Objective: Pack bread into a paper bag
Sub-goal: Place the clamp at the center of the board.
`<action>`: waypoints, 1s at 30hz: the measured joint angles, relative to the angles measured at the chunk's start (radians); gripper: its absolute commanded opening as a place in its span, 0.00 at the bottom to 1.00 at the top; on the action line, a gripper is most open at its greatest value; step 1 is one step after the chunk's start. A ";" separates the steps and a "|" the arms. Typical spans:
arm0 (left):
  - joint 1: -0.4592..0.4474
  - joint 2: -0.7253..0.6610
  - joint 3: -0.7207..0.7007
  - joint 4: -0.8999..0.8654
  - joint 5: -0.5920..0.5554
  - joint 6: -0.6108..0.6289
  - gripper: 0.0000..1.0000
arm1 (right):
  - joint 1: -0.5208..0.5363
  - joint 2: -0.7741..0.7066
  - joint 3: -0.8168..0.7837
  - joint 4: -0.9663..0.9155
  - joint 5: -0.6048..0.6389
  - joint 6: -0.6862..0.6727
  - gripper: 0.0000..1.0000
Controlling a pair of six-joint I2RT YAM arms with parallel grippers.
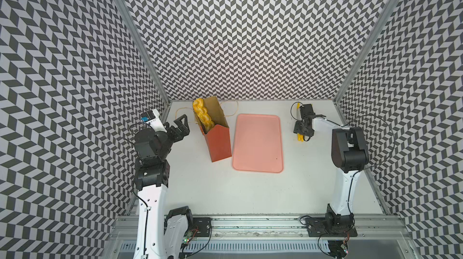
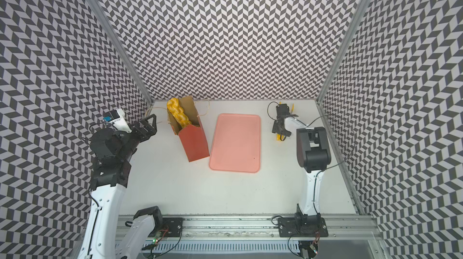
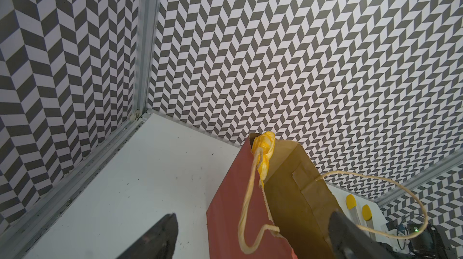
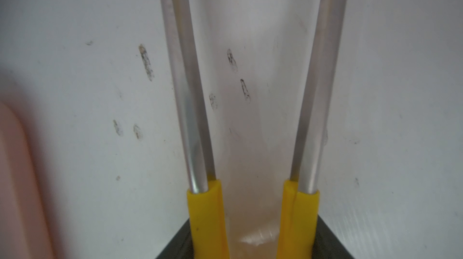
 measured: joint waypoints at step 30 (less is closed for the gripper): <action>0.000 0.000 0.000 0.000 0.000 -0.003 0.98 | 0.031 -0.051 -0.051 -0.089 -0.009 -0.013 0.99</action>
